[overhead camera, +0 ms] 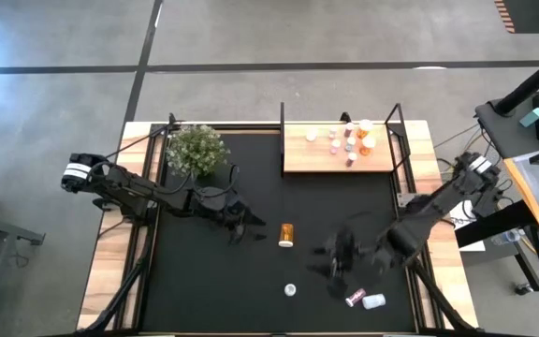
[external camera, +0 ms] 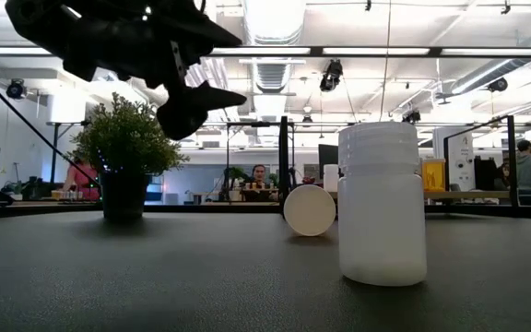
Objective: Pick and place medicine bottles onto shelf by color
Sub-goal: Put the left white pill bottle on the shelf aligned with the other white pill bottle
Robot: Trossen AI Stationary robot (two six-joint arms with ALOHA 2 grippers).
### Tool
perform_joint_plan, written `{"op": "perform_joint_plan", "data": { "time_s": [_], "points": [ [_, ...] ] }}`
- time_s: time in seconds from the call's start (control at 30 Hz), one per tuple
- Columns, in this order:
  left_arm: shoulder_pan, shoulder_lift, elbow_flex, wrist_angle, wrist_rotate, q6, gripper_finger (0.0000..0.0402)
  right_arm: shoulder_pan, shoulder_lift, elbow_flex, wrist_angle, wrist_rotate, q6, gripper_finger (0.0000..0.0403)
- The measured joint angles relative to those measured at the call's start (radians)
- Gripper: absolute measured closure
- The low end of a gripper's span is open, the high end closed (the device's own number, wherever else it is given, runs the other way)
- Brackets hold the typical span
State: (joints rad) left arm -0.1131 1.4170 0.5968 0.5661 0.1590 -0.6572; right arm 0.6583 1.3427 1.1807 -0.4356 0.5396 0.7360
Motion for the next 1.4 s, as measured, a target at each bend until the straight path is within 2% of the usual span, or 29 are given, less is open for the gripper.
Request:
{"op": "perform_joint_plan", "data": {
  "time_s": [0.1, 0.27, 0.33, 0.47, 0.67, 0.87, 0.97, 1.1, 1.4],
  "points": [
    [-0.007, 0.0, 0.0, -0.001, 0.072, -0.019, 0.013, 0.039, 0.102, 0.081, 0.0, 0.002, -0.079, 0.0213],
    [-0.038, 0.0, 0.0, -0.001, 0.111, -0.018, 0.013, 0.072, 0.252, 0.195, 0.0, 0.002, -0.132, 0.0213],
    [-0.054, 0.0, -0.002, -0.002, 0.118, -0.018, 0.013, 0.072, 0.298, 0.218, -0.001, 0.009, -0.124, 0.0213],
    [-0.086, 0.0, -0.013, -0.002, 0.118, -0.018, 0.013, 0.059, 0.349, 0.221, -0.011, 0.01, -0.003, 0.0213],
    [-0.125, 0.0, -0.018, -0.008, 0.119, -0.049, 0.013, 0.049, 0.38, 0.213, -0.06, 0.002, 0.044, 0.0213],
    [-0.14, 0.0, -0.018, -0.008, 0.112, -0.071, 0.013, 0.039, 0.38, 0.211, -0.062, 0.002, -0.051, 0.0213],
    [-0.14, 0.0, -0.018, -0.005, 0.064, -0.084, 0.013, 0.033, 0.38, 0.211, -0.061, 0.003, -0.095, 0.0213],
    [-0.14, 0.0, -0.018, -0.001, 0.025, -0.148, 0.013, 0.055, 0.379, 0.211, -0.063, -0.019, -0.098, 0.0213],
    [-0.14, 0.0, -0.018, 0.002, 0.016, -0.195, 0.013, 0.075, 0.378, 0.199, -0.06, -0.051, -0.136, 0.0213]
  ]
}}
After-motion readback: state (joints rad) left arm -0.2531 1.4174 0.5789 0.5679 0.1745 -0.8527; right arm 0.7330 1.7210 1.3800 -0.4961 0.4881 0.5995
